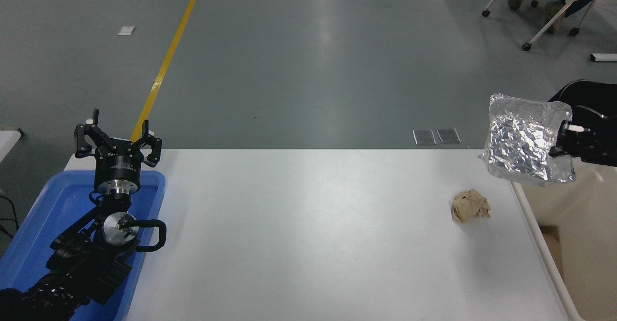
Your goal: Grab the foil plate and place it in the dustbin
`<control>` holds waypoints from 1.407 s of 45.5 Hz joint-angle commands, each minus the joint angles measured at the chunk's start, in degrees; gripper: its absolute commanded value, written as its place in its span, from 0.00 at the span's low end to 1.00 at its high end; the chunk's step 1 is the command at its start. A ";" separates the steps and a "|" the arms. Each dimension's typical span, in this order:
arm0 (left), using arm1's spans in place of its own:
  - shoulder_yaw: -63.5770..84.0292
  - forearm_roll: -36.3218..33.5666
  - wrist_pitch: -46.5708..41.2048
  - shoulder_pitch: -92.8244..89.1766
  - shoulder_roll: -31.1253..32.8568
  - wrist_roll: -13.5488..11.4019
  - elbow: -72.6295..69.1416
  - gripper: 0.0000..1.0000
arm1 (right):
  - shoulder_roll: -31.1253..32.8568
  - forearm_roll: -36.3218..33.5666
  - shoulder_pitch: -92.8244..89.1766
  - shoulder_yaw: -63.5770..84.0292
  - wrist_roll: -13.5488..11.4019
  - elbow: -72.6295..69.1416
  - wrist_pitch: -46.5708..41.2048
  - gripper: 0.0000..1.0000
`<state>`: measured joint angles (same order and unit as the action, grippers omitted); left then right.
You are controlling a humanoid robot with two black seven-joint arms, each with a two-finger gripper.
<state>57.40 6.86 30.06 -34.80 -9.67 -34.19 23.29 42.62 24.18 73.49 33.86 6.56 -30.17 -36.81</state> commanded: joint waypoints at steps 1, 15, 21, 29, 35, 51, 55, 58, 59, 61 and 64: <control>0.00 0.00 0.00 0.00 0.00 0.00 0.00 0.99 | -7.55 -0.63 -17.32 -11.09 -0.06 20.04 2.88 0.00; 0.08 0.08 0.00 0.00 0.00 -0.09 0.00 0.99 | -15.99 -12.13 -29.63 -11.45 -1.03 31.39 13.78 0.00; 0.00 0.08 0.00 0.00 0.00 -0.09 0.00 0.99 | -16.70 -17.32 -34.90 -11.98 -1.20 33.24 17.64 0.00; 0.08 0.17 -0.09 0.00 0.00 -0.09 0.00 0.99 | -17.92 -26.55 -39.91 -12.07 -5.77 33.24 23.71 0.00; 0.08 0.17 -0.09 0.00 0.00 -0.09 0.00 0.99 | -18.98 -28.14 -40.88 -12.07 -6.74 33.24 25.91 0.00; 0.17 0.17 -0.18 0.00 0.00 -0.17 0.00 0.99 | -19.07 -28.22 -41.06 -12.07 -7.97 33.24 27.58 0.30; 0.08 0.17 -0.18 0.00 0.00 -0.17 0.00 0.99 | -18.98 -28.31 -41.67 -12.16 -7.88 33.24 29.69 0.92; 0.08 0.17 -0.18 0.00 0.00 -0.17 0.00 0.99 | -19.07 -28.66 -41.59 -12.07 -7.80 33.15 29.78 1.00; 0.08 0.17 -0.18 0.00 0.00 -0.17 0.00 0.99 | -19.07 -28.67 -41.50 -12.07 -7.80 33.07 29.61 1.00; 0.08 0.17 -0.18 0.00 0.00 -0.17 0.00 0.99 | -18.98 -28.67 -41.32 -11.98 -7.62 33.07 29.43 1.00; 0.17 0.17 -0.18 0.00 0.00 -0.17 0.00 0.99 | -18.89 -28.67 -41.24 -11.54 -7.36 32.98 29.25 1.00</control>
<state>57.49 7.03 29.89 -34.80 -9.67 -34.36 23.29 23.73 -3.92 32.43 21.79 -1.00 2.94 -8.43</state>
